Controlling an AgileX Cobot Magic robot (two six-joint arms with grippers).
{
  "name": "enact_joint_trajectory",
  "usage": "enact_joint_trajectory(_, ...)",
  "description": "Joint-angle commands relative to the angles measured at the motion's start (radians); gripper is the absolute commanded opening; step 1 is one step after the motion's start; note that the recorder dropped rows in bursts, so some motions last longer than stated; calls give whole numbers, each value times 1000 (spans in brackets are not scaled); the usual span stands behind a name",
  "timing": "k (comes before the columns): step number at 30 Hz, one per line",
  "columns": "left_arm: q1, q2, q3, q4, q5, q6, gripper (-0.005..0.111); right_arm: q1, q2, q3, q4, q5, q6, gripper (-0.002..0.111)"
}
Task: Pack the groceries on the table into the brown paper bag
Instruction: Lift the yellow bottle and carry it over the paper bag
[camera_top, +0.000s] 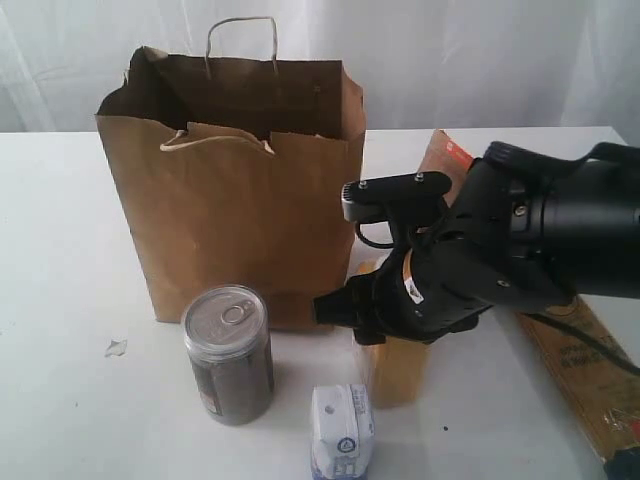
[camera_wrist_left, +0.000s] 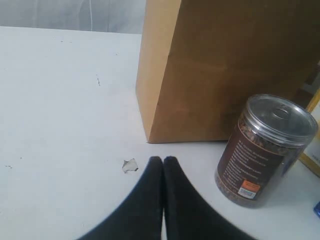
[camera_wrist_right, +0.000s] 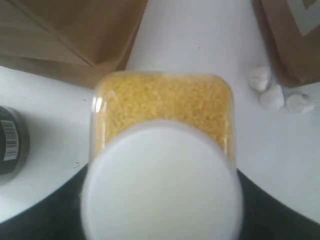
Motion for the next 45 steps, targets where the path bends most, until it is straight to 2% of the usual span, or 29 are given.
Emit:
enact_joint_trajectory(1, 0, -5, 4, -7, -7, 0, 0, -11, -21, 3, -6, 11, -1, 12)
enact_joint_trajectory(3, 0, -5, 4, -7, -7, 0, 0, -11, -46, 3, -6, 4, -1, 1)
enact_joint_trajectory(4, 0, -5, 4, -7, -7, 0, 0, -11, -65, 3, -6, -1, -1, 0)
enact_joint_trajectory(16, 0, -5, 4, -7, -7, 0, 0, 21, -362, -3, -11, 89, -36, 0)
enact_joint_trajectory(22, 0, -5, 4, -7, -7, 0, 0, 28, -466, -108, -82, 185, -68, 0)
enact_joint_trajectory(33, 0, -5, 4, -7, -7, 0, 0, 28, -400, -389, -89, 150, -246, 0)
enact_joint_trajectory(45, 0, -5, 4, -7, -5, 2, 0, 28, -254, -544, -123, 21, -350, 0)
